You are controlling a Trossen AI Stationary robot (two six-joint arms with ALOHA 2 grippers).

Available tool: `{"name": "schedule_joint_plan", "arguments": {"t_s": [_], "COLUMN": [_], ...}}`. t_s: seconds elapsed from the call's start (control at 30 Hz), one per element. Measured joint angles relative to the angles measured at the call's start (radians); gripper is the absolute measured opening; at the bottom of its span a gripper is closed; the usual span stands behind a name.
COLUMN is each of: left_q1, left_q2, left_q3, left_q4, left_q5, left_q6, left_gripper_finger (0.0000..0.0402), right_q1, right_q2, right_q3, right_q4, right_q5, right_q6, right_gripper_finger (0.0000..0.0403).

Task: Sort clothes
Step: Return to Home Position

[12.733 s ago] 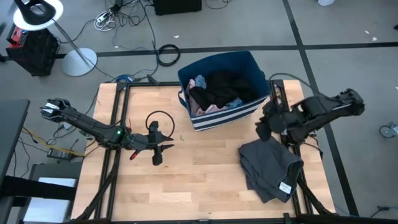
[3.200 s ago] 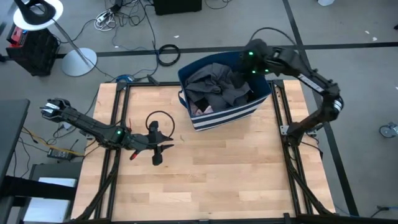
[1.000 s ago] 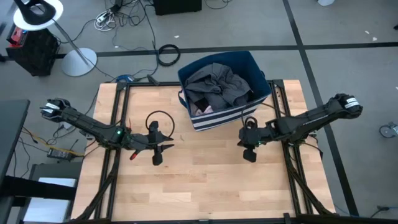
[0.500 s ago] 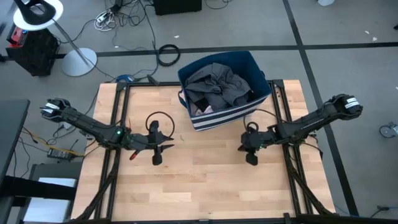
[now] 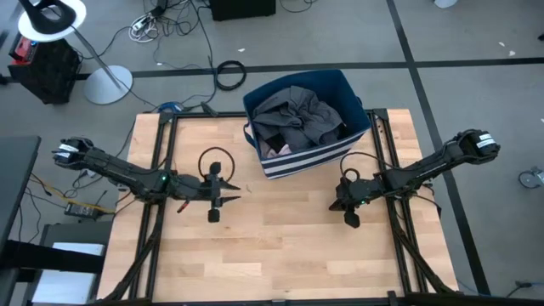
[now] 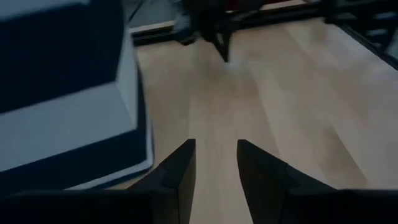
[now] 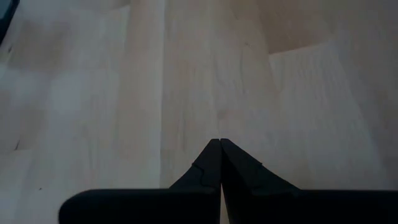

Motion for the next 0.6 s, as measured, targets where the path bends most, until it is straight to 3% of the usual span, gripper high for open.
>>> {"name": "schedule_joint_plan", "arguments": {"t_s": [0.1,0.33,0.47,0.6], "left_q1": [0.044,0.121,0.155,0.198], "left_q2": [-0.008,-0.040,-0.062,-0.090], "left_q3": [-0.093,-0.324,-0.405,-0.405], "left_q4": [0.166,0.537,0.587,0.581], "left_q5": [0.082,0.156,0.162,0.255], "left_q6": [0.019,-0.019,-0.074,-0.059], "left_gripper_finger": [0.0122,0.0122,0.0122,0.0122], "right_q1": [0.000,0.000,-0.004,-0.024], "right_q2": [-0.036,-0.124,-0.178,-0.248], "right_q3": [-0.018,-0.046,-0.046,-0.046], "right_q4": [0.007,-0.002,-0.068,-0.144], "right_q5": [0.012,0.012,0.014,0.016], "right_q6": [-0.001,-0.015,-0.028,-0.026], "right_gripper_finger": [0.0003,0.0003,0.0003,0.0003]}}
